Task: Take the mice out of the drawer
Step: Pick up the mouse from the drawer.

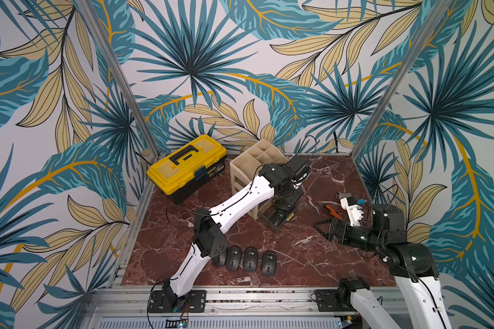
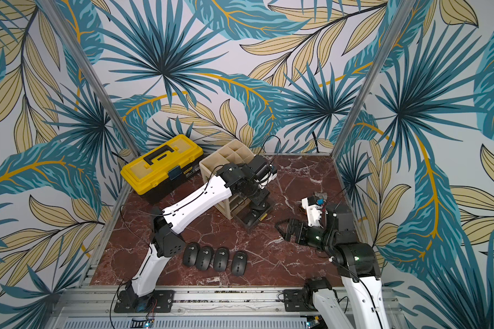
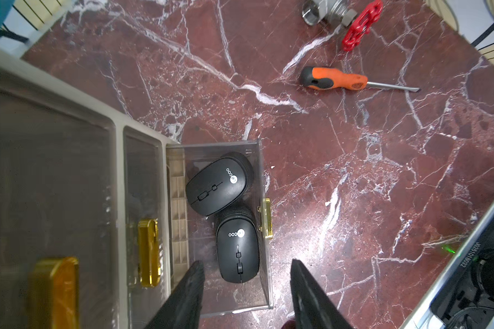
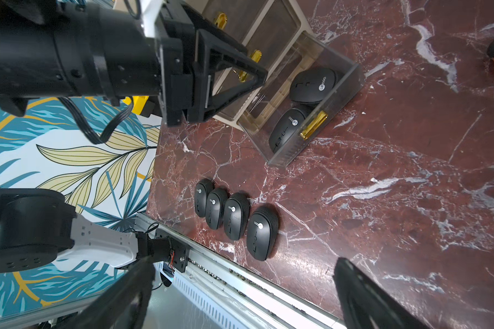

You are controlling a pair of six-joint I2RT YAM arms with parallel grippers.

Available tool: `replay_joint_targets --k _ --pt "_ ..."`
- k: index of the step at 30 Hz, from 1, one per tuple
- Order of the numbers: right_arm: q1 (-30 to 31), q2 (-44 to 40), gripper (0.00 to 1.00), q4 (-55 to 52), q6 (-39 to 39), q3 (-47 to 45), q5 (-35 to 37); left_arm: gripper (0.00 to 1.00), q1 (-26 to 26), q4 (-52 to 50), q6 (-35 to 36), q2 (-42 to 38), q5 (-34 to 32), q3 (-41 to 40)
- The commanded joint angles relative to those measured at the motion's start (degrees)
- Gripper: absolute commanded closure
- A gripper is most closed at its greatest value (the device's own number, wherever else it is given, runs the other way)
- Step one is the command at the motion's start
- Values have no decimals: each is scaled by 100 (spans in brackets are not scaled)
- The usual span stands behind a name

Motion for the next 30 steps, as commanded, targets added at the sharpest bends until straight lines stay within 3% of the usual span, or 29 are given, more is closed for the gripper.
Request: replay_joint_targets --k 1,6,14,21,30 --pt "-6 -67 0 -154 -148 -98 -66 50 -35 -196 -199 229 -366 -251" --pt "-6 -99 0 -152 -157 -146 -110 51 -35 -154 -271 388 -591 -459" --pt "-6 -110 0 -129 -185 -238 -133 50 -27 -33 -240 623 -339 -686" --pt "-6 -113 0 -124 -234 -299 -163 42 12 114 -165 697 -132 -973" --pt "-6 -108 1 -133 -258 -342 -163 38 136 214 -82 733 296 -1272"
